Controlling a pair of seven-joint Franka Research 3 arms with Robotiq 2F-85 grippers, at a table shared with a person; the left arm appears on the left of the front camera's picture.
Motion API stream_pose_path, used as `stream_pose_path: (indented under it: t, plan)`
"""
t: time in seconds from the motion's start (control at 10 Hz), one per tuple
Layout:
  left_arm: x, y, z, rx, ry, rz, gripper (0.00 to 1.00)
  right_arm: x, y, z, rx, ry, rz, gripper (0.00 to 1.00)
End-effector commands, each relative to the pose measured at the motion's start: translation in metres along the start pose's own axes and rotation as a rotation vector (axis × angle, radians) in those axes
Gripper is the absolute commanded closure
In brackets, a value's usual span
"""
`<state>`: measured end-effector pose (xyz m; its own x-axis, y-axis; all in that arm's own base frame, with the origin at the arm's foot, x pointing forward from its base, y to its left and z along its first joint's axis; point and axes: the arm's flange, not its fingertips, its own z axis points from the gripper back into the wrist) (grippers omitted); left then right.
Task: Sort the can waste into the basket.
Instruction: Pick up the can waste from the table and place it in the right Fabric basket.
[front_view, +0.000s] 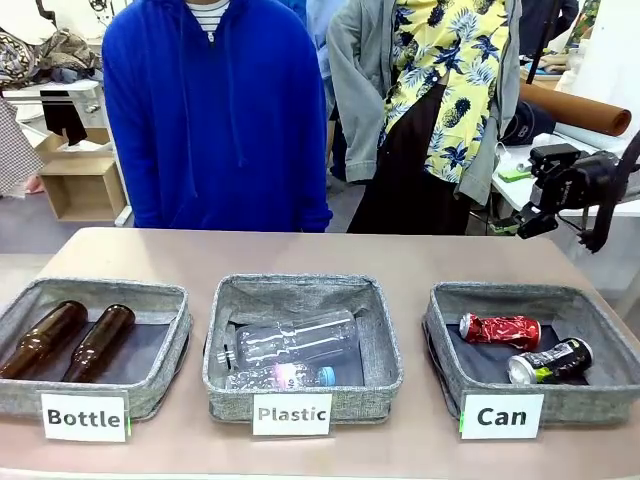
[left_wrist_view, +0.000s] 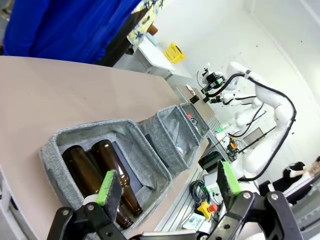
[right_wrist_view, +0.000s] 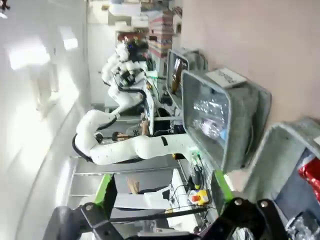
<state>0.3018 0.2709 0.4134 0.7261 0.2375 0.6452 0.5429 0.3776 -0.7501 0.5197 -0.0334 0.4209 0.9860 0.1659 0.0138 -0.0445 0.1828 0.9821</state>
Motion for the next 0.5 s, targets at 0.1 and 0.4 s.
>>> stream_pose_path:
  t: [0.1,0.4]
  plan:
    - [-0.0014,-0.0026,-0.0022,0.004,-0.002,-0.006,0.00,-0.0084,0.0062,-0.0073,-0.101,0.110,0.092,0.00]
    - [-0.0014,-0.0026,-0.0022,0.004,-0.002,-0.006,0.00,-0.0084,0.0062,-0.0073,-0.101,0.110,0.092,0.00]
